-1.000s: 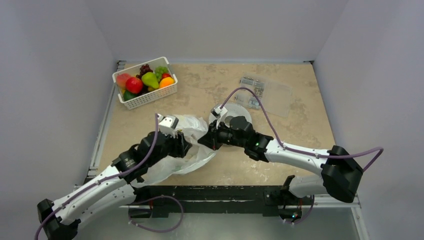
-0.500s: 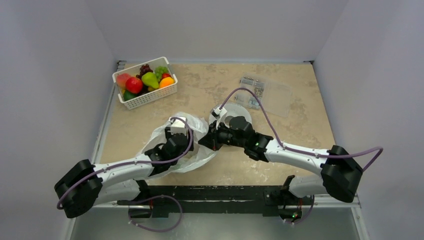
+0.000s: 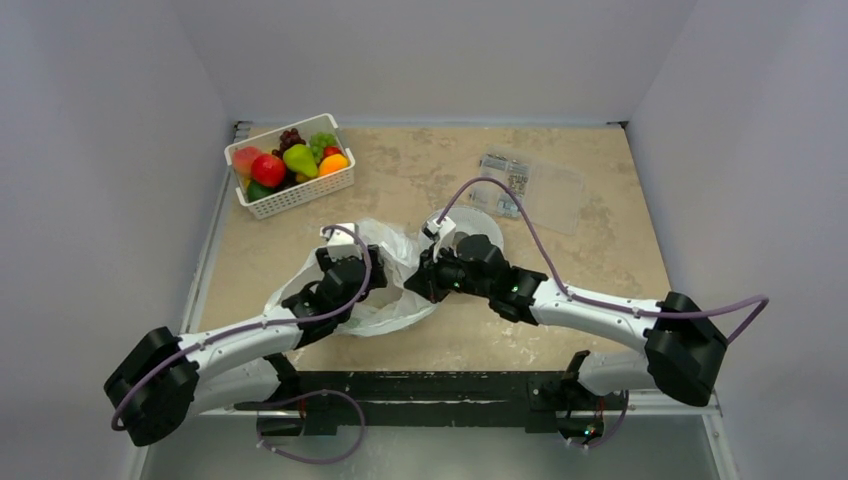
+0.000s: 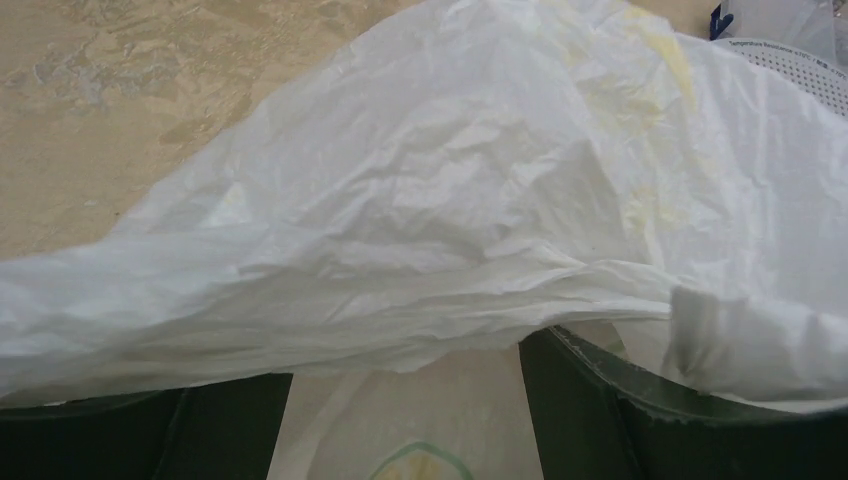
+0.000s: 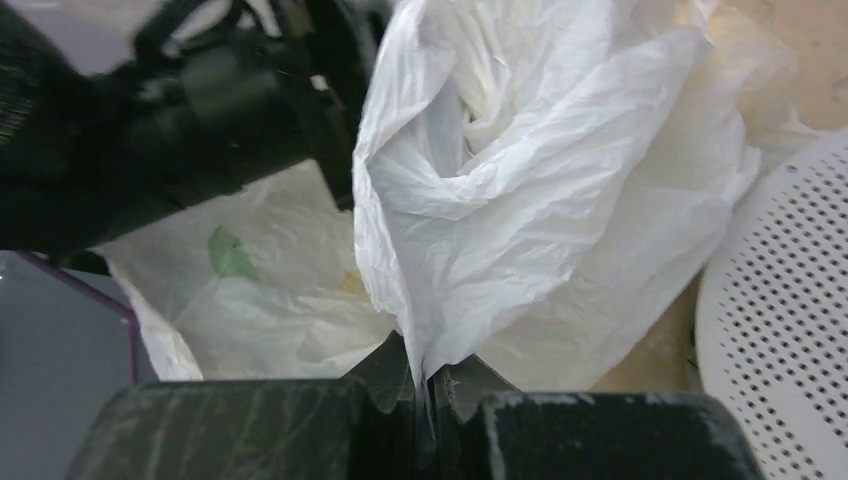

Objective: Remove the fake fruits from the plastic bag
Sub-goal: Adjust the plastic bag at the center of the board.

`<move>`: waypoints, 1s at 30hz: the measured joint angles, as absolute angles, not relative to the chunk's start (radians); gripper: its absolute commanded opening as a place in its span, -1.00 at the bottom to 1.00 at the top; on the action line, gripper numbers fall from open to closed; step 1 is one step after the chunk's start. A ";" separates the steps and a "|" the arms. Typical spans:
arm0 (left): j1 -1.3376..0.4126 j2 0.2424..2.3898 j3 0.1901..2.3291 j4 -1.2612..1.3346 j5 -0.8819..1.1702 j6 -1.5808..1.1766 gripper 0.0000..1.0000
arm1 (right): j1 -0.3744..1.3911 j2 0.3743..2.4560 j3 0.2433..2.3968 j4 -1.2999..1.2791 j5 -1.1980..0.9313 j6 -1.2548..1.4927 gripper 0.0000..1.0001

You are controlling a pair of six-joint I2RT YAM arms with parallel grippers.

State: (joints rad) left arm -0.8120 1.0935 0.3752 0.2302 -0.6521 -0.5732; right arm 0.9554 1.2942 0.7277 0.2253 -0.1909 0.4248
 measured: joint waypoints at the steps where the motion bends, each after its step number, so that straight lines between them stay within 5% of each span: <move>1: -0.812 1.072 0.384 0.189 -0.646 -0.588 0.55 | 0.957 1.292 0.728 0.201 -0.159 0.411 -1.00; 4: -0.812 0.996 0.399 0.054 -0.626 -0.634 0.53 | 0.958 1.291 0.728 0.124 -0.059 0.374 -0.86; 10: -0.812 0.800 0.358 -0.129 -0.580 -0.704 0.50 | 0.985 1.288 0.739 -0.026 0.091 0.295 0.35; 14: -0.812 0.740 0.326 -0.184 -0.555 -0.726 0.50 | 1.027 1.288 0.804 -0.108 0.101 0.236 0.94; 24: -0.812 0.738 0.325 -0.223 -0.522 -0.766 0.49 | 1.078 1.297 1.015 -0.096 0.049 0.164 0.98; 30: -0.812 0.708 0.325 -0.250 -0.521 -0.776 0.50 | 1.022 1.496 1.201 -0.077 0.062 0.236 0.98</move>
State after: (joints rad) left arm -0.8116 0.7078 0.3248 -0.2497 -0.5205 -0.7757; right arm 1.0218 1.4963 1.2011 -0.0769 0.0616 0.2359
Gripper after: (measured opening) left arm 0.749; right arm 0.987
